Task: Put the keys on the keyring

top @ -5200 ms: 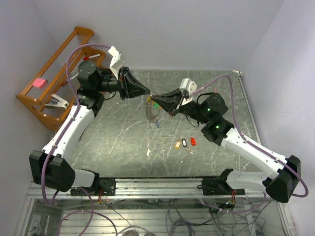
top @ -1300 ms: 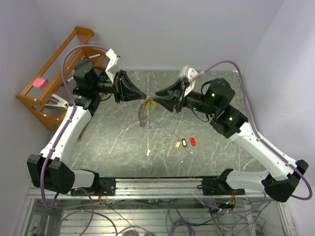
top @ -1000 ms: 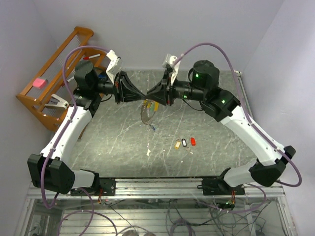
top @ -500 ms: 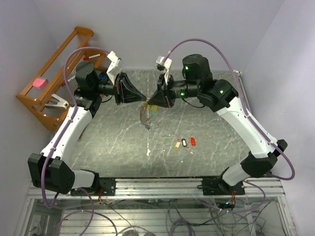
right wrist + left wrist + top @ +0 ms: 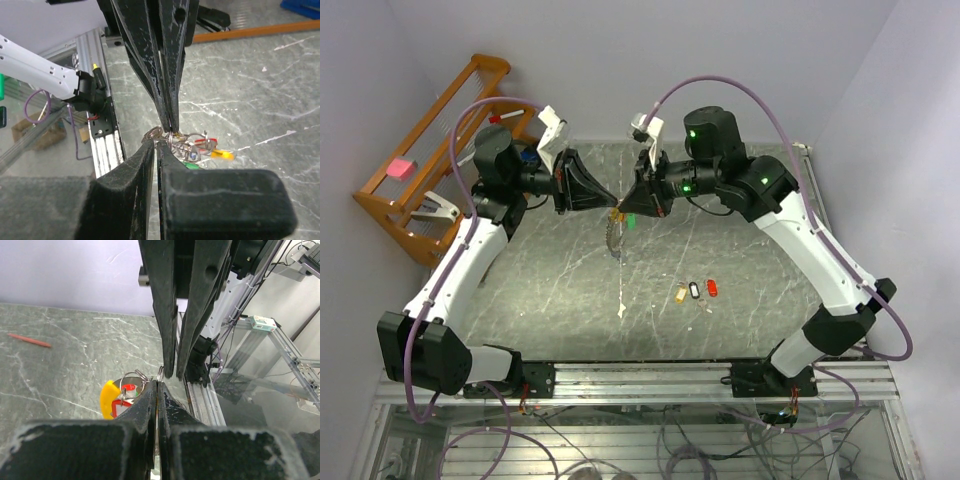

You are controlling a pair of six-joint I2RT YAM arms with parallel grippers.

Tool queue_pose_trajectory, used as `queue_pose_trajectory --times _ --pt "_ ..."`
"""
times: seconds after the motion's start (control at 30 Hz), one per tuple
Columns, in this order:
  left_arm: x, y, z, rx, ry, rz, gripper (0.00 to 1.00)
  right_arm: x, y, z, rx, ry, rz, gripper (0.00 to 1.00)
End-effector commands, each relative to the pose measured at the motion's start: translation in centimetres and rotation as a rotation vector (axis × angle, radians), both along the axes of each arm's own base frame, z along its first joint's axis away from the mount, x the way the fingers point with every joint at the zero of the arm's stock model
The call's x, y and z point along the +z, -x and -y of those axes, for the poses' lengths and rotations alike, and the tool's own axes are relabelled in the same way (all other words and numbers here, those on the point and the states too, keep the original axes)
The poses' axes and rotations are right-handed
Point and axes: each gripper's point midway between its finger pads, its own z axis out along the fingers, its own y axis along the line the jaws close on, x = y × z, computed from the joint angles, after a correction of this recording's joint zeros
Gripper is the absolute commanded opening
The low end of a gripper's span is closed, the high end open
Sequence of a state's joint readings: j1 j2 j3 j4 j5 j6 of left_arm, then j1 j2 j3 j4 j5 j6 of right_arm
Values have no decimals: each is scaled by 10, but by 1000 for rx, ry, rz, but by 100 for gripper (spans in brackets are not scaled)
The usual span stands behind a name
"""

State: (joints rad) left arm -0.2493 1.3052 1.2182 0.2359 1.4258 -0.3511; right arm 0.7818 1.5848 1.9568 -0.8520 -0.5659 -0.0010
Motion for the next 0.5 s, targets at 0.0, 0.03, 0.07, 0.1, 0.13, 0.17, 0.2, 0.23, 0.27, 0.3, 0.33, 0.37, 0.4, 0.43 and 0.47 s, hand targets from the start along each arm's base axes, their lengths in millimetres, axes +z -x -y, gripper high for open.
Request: queue_pose_trajectory --times 0.0,0.03,0.07,0.1,0.13,0.17,0.2,0.23,0.27,0.3,0.33,0.37,0.4,0.43,0.47 --pt "3 9 -4 -24 8 45 7 17 -1 5 -12 -13 42 7" --pt "2 10 -4 -26 8 44 7 20 0 6 -12 -16 47 6" --pt "2 10 -4 -26 9 45 7 21 0 6 -13 -18 48 6" --pt "2 10 -4 -26 10 46 7 22 0 6 -13 -19 49 4" --pt "3 10 -4 -25 11 48 7 22 1 6 -9 -21 50 3" --pt "2 10 -4 -25 11 47 7 22 1 5 -4 -23 48 3" --pt "3 10 -4 -25 11 49 7 21 1 4 1 -24 45 2" --pt "3 10 -4 -25 11 50 7 20 2 3 8 -26 42 2" --pt "4 10 -4 -25 12 52 7 19 2 2 14 -24 37 2" --pt "4 10 -4 -25 12 52 7 17 3 2 20 -21 33 2" --pt "4 10 -4 -24 12 54 7 15 3 1 23 -16 28 1" --pt "5 10 -4 -25 12 55 7 13 3 1 27 -13 25 1" --pt "4 10 -4 -25 12 54 7 12 4 0 30 -10 21 1" --pt "4 10 -4 -25 12 53 7 11 4 0 31 -9 18 1" --pt "4 10 -4 -24 12 53 7 10 4 -1 33 -9 16 1"
